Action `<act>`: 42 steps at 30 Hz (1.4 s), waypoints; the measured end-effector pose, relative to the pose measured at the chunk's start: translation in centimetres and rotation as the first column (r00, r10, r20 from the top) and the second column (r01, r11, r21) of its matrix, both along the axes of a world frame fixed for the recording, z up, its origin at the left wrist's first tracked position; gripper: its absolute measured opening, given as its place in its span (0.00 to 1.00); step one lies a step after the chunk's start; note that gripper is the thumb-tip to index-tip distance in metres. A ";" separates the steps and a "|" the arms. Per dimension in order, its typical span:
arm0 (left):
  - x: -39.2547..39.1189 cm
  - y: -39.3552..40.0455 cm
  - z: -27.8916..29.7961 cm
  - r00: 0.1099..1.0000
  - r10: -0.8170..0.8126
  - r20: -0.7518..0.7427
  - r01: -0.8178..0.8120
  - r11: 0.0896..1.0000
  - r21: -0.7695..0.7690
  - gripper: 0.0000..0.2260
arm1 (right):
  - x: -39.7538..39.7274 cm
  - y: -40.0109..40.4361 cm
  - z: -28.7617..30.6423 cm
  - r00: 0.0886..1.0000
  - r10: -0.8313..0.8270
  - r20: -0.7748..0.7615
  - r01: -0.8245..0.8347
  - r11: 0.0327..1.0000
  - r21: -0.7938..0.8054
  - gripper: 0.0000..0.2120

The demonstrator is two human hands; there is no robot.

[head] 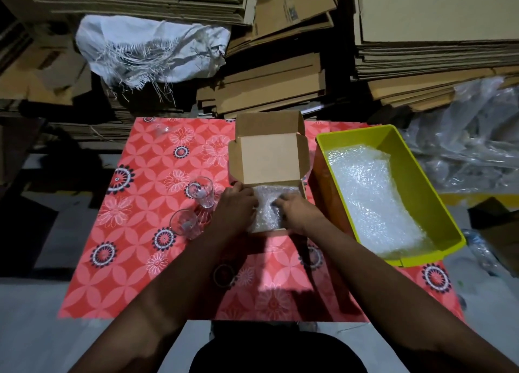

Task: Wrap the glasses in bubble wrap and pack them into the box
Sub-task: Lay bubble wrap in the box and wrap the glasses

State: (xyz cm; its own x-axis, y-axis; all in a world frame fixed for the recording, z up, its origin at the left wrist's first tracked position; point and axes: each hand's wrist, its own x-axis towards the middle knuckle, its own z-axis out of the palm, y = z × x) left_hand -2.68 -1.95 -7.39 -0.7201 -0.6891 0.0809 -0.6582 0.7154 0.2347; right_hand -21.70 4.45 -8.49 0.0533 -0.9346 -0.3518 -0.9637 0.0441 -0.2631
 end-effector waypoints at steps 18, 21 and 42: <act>-1.2 -0.7 -1.5 0.892 -0.119 0.436 0.162 0.985 -0.064 0.12 | -0.5 -2.0 -1.1 0.943 0.219 -0.250 -0.174 0.966 0.191 0.24; -1.5 -0.9 -1.5 0.883 -0.135 0.450 0.185 0.980 -0.068 0.13 | -0.4 -1.8 -1.1 0.923 0.263 -0.280 -0.215 0.958 0.190 0.21; 0.5 2.0 -1.8 0.835 -0.266 0.481 0.259 0.962 0.082 0.19 | -0.7 1.1 0.2 0.913 0.306 -0.271 -0.263 0.947 0.184 0.12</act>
